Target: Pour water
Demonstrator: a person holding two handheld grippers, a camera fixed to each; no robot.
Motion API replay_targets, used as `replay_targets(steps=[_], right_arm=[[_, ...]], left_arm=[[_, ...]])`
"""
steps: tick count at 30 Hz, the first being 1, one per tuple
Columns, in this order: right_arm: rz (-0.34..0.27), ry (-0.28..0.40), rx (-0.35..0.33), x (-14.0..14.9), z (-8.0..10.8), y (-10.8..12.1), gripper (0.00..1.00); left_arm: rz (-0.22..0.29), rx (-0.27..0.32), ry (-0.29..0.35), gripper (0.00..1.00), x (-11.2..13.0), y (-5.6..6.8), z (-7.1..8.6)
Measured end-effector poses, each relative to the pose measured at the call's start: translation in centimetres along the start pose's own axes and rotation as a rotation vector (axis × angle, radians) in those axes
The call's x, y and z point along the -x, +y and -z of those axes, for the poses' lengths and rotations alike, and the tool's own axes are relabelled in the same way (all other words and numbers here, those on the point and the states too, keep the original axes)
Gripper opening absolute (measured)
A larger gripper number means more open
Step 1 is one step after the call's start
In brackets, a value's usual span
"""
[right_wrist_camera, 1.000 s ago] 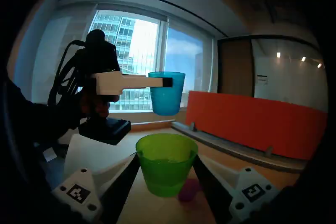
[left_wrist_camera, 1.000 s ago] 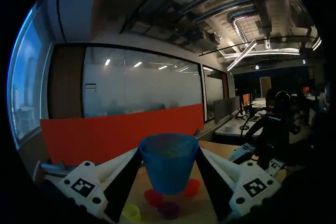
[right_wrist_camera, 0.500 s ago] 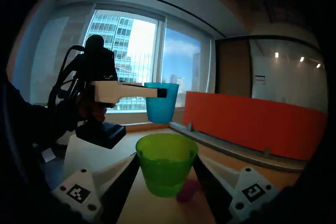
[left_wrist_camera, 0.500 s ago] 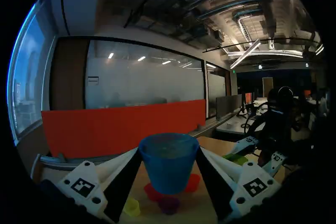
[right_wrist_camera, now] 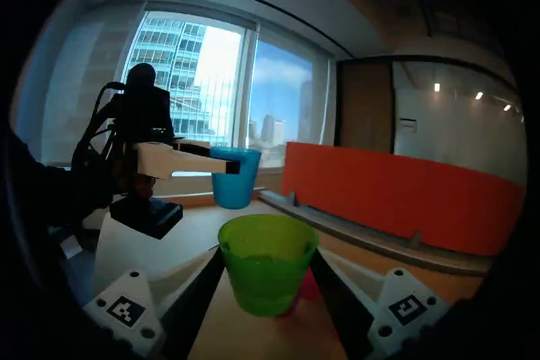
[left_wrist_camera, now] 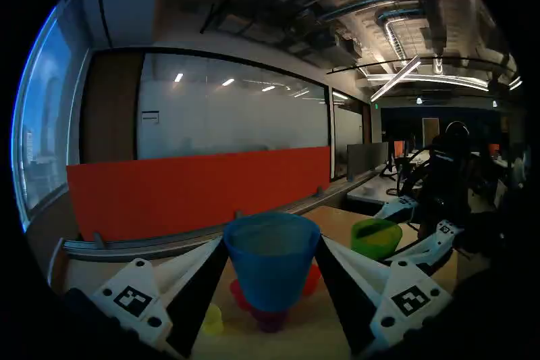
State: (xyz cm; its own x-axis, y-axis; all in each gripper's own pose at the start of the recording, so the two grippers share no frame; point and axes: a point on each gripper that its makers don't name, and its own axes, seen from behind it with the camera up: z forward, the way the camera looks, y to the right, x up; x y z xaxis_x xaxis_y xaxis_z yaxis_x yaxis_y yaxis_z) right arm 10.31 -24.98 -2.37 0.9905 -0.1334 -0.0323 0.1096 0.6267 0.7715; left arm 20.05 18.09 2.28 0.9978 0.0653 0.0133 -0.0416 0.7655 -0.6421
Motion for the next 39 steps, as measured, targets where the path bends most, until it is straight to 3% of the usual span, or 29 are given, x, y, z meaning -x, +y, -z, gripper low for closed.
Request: replay_targets(steps=[21,39], right_arm=[[0.006,-0.060,0.084,1.8,3.3,4.3,0.89],[-0.015,-0.136,0.093,4.7,4.7,6.3,0.89]], left_arm=[[-0.047,-0.017,-0.116,0.88,5.3,-1.2,0.6],[-0.082,-0.010,-0.208,0.88,9.7,-1.3,0.2]])
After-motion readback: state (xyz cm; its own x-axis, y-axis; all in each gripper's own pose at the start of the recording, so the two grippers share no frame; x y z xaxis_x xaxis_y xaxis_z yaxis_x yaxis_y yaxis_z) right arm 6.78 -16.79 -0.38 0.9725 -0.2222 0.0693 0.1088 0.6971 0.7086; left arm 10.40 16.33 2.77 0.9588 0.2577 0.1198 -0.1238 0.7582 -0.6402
